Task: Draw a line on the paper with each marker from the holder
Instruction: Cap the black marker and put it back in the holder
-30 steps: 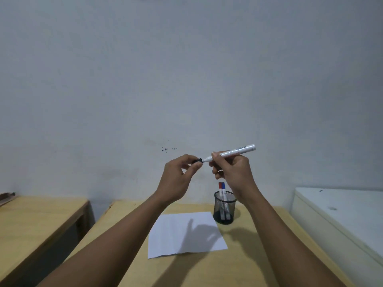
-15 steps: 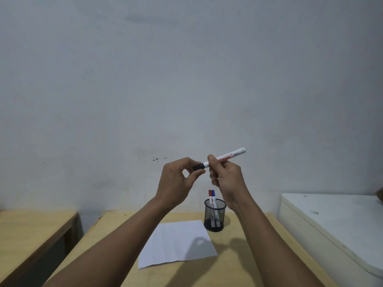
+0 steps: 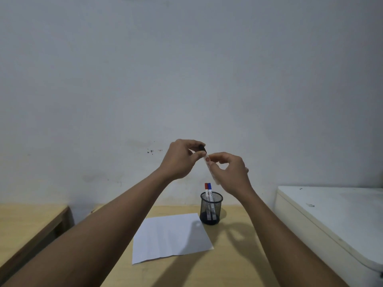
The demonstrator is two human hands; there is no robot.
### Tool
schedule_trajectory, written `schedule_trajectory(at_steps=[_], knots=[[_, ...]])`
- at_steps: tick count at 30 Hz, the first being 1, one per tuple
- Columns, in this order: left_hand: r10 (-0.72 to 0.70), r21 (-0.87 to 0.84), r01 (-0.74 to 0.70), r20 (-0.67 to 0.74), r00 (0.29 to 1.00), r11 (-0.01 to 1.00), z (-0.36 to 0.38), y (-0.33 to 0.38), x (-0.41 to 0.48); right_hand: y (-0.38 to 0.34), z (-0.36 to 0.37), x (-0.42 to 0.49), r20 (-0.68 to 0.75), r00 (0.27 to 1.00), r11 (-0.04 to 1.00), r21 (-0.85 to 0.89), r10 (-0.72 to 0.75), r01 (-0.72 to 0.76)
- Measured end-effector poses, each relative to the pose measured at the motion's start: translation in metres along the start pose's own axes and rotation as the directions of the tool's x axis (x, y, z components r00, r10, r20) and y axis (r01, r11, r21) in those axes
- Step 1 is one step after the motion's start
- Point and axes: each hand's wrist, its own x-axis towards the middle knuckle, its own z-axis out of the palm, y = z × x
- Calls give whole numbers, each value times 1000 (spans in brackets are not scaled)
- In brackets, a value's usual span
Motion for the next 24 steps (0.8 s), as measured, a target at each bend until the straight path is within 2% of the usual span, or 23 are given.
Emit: schedule_trajectory(at_steps=[2, 5, 8, 11, 13, 16, 20, 24], knots=[[-48, -54, 49, 31, 998, 997, 11, -6, 10, 7, -3, 7, 29, 999, 995, -97, -29, 32], [-107, -137, 115, 67, 992, 984, 32, -17, 21, 27, 1, 21, 34, 999, 981, -193, 7, 0], [-163, -211, 181, 101, 981, 961, 56, -31, 31, 50, 9, 34, 59, 996, 975, -218, 60, -46], [-188, -211, 209, 115, 975, 955, 78, -49, 39, 76, 20, 43, 68, 991, 972, -211, 119, -102], [-218, -137, 234, 123, 968, 963, 92, -66, 40, 95, 29, 50, 37, 983, 968, -185, 178, -168], [-301, 81, 291, 176, 937, 953, 115, -99, 34, 125, 43, 57, -29, 963, 950, -158, 268, -269], [-423, 359, 311, 298, 856, 880, 139, -131, 21, 160, 63, 62, -22, 946, 924, -211, 322, -319], [-482, 425, 308, 399, 780, 851, 155, -140, 14, 181, 79, 65, 26, 907, 863, -320, 421, -392]])
